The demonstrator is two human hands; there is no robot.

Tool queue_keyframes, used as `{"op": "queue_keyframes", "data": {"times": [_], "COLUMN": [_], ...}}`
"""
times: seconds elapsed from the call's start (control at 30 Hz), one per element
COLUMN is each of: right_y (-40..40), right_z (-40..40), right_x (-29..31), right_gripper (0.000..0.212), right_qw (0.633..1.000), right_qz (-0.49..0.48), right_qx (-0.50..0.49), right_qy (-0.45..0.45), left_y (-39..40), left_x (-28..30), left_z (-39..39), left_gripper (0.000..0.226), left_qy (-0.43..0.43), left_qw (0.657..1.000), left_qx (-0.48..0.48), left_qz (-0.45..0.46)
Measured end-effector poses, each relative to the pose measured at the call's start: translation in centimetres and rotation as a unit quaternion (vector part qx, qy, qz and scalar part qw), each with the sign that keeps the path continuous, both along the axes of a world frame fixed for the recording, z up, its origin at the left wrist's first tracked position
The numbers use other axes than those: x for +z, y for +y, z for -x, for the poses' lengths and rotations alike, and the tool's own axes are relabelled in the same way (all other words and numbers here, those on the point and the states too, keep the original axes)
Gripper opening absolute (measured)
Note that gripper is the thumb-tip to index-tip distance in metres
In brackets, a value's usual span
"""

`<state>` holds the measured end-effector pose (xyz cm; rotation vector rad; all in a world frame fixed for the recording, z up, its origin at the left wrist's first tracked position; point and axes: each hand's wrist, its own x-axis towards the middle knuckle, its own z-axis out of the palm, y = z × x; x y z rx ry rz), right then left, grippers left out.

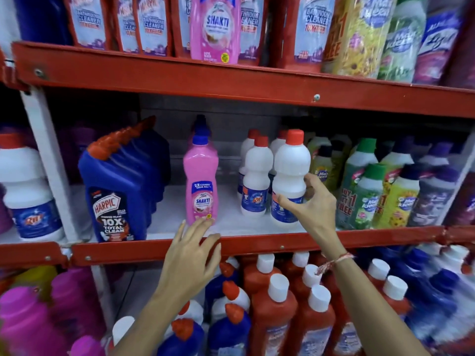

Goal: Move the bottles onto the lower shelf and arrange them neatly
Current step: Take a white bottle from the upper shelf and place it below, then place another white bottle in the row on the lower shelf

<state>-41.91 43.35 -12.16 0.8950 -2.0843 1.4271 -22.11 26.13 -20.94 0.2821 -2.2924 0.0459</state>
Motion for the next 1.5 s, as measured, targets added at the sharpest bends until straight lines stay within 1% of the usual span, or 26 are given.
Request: {"op": "queue_keyframes", "data": {"times": [0.1, 0.23, 0.37, 0.43, 0.53, 0.63, 0.73, 0.77, 0.83, 0.87, 0.93, 1.0, 1.07, 1.17, 1.33, 1.5], "right_y": [0.4, 1.1, 1.9, 2.2, 2.6, 2.8, 2.5, 2.3, 1.7, 1.3, 0.4, -0.8, -2.4, -5.7, -11.2, -16.3], "right_z": [0.9, 1.7, 2.2, 2.3, 2.4, 2.4, 1.8, 1.4, 0.1, -0.8, -2.8, -5.1, -7.0, -9.7, -14.7, -19.9], "right_x": [-0.9, -1.7, -2.0, -1.9, -1.8, -1.7, -1.9, -2.1, -2.4, -2.5, -2.5, -2.0, -1.8, -1.8, -1.8, -1.9], "right_gripper": [0.06, 0.061, 0.058, 0.056, 0.055, 0.068, 0.067, 0.069, 0.074, 0.072, 0.059, 0.046, 0.035, 0.027, 0.018, 0.02], "right_qw": [1.0, 0.999, 0.998, 0.997, 0.995, 0.993, 0.993, 0.995, 0.998, 0.996, 0.985, 0.976, 0.977, 0.985, 0.988, 0.982], "right_qz": [0.001, 0.002, 0.001, 0.0, -0.016, -0.018, -0.015, -0.003, 0.04, 0.07, 0.117, 0.125, 0.118, 0.109, 0.113, 0.108], "right_qx": [0.001, 0.007, 0.016, 0.028, 0.052, 0.068, 0.06, 0.043, -0.022, -0.058, -0.122, -0.151, -0.117, -0.04, 0.055, 0.151], "right_qy": [-0.022, -0.041, -0.062, -0.072, -0.083, -0.091, -0.101, -0.091, -0.05, -0.025, 0.033, 0.093, 0.13, 0.13, 0.088, 0.03], "left_y": [0.0, 0.0, 0.3, 0.4, 0.3, 0.2, 0.2, 0.2, 0.0, -0.1, -0.4, -0.9, -1.7, -3.5, -6.5, -10.2], "left_x": [-0.2, -0.4, -0.4, -0.4, -0.5, -0.6, -0.7, -0.8, -0.8, -0.8, -0.5, -0.1, 0.2, 0.4, 0.5, -0.1], "left_z": [-0.1, 0.0, 0.1, 0.0, 0.0, -0.2, -0.5, -0.6, -1.1, -1.4, -2.2, -3.4, -4.7, -6.9, -11.2, -15.9], "left_gripper": [0.033, 0.036, 0.052, 0.056, 0.051, 0.038, 0.037, 0.038, 0.039, 0.04, 0.04, 0.04, 0.039, 0.037, 0.037, 0.036], "left_qy": [-0.006, -0.011, -0.01, -0.008, -0.007, -0.009, -0.014, -0.019, -0.027, -0.028, -0.02, -0.009, 0.001, 0.017, 0.023, 0.028], "left_qw": [1.0, 0.999, 0.999, 0.999, 0.999, 1.0, 1.0, 1.0, 1.0, 1.0, 1.0, 1.0, 1.0, 1.0, 0.999, 0.999], "left_qx": [0.003, 0.006, 0.007, 0.002, 0.0, 0.0, 0.005, 0.007, 0.008, 0.007, 0.001, -0.008, -0.017, -0.02, -0.009, 0.015], "left_qz": [-0.014, -0.03, -0.034, -0.04, -0.038, -0.027, -0.014, -0.009, -0.002, 0.0, 0.0, -0.003, -0.005, -0.013, -0.026, -0.021]}}
